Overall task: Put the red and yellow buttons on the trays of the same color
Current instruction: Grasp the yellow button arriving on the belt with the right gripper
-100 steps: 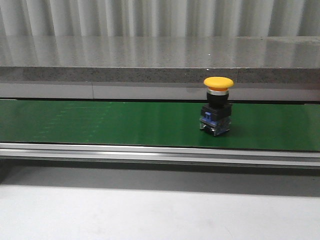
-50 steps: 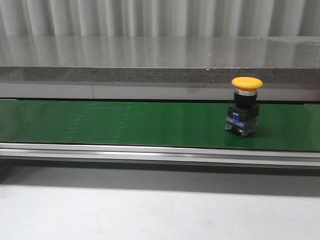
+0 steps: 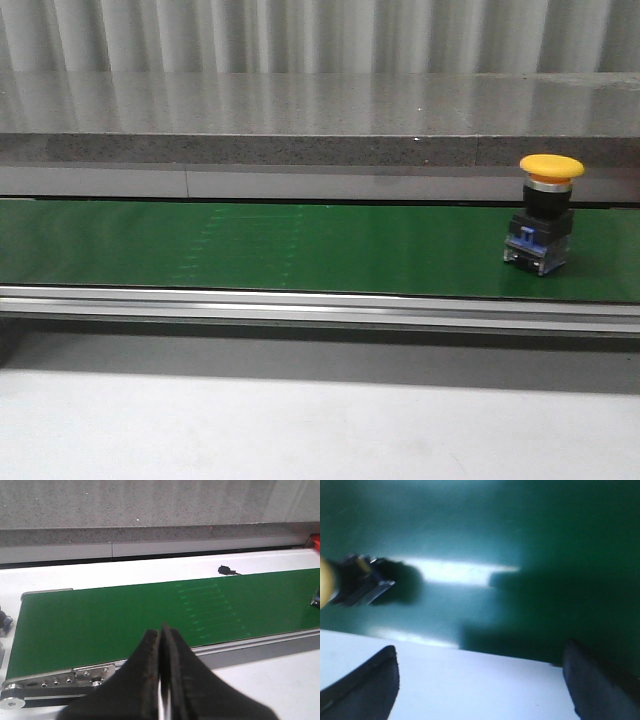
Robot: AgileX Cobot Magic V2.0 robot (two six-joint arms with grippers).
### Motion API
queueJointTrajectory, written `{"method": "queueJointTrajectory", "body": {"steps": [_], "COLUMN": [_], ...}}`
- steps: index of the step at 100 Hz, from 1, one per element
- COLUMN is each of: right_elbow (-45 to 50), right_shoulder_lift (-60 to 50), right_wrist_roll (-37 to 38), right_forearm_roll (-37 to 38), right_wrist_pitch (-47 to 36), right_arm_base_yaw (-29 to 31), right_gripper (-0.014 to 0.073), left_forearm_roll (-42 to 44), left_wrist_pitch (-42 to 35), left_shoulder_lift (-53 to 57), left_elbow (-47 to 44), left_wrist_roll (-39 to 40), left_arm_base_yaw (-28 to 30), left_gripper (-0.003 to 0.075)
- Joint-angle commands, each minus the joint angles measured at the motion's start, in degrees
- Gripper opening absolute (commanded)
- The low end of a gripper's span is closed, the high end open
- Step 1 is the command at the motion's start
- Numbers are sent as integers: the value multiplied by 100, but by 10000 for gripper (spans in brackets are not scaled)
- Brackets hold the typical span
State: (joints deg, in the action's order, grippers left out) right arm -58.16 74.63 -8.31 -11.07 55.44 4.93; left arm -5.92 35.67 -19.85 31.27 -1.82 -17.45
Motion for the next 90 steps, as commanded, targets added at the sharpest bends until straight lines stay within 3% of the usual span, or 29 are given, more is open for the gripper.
{"method": "queueJointTrajectory", "body": {"steps": [1,24,51,61,76,90], "right_elbow": [-130,-136,-143,-143,-143,-143], "right_shoulder_lift": [-124,244,691,751,752,741], "right_wrist_roll": [-333,-920,-1236,-1277,-1277,-1267], "right_forearm_roll": [-248,-334,-335,-335,-335,-335], "right_wrist_pitch": [26,7,-1063,-1320,-1465,-1492], "right_arm_base_yaw": [-250,-683,-794,-794,-794,-753], "right_gripper": [655,655,631,490,164,15], "left_forearm_roll": [-49,-49,-49,-49,-49,-49], "left_wrist_pitch": [-422,-422,-422,-422,-422,-422], "left_shoulder_lift": [-47,-47,-47,-47,-47,-47], "left_elbow": [149,149,149,149,149,149], "left_wrist_roll": [-1,-1,-1,-1,-1,-1], "left_arm_base_yaw": [-55,-55,-55,-55,-55,-55], "left_gripper": [-20,-20,-20,-20,-20,-20]}}
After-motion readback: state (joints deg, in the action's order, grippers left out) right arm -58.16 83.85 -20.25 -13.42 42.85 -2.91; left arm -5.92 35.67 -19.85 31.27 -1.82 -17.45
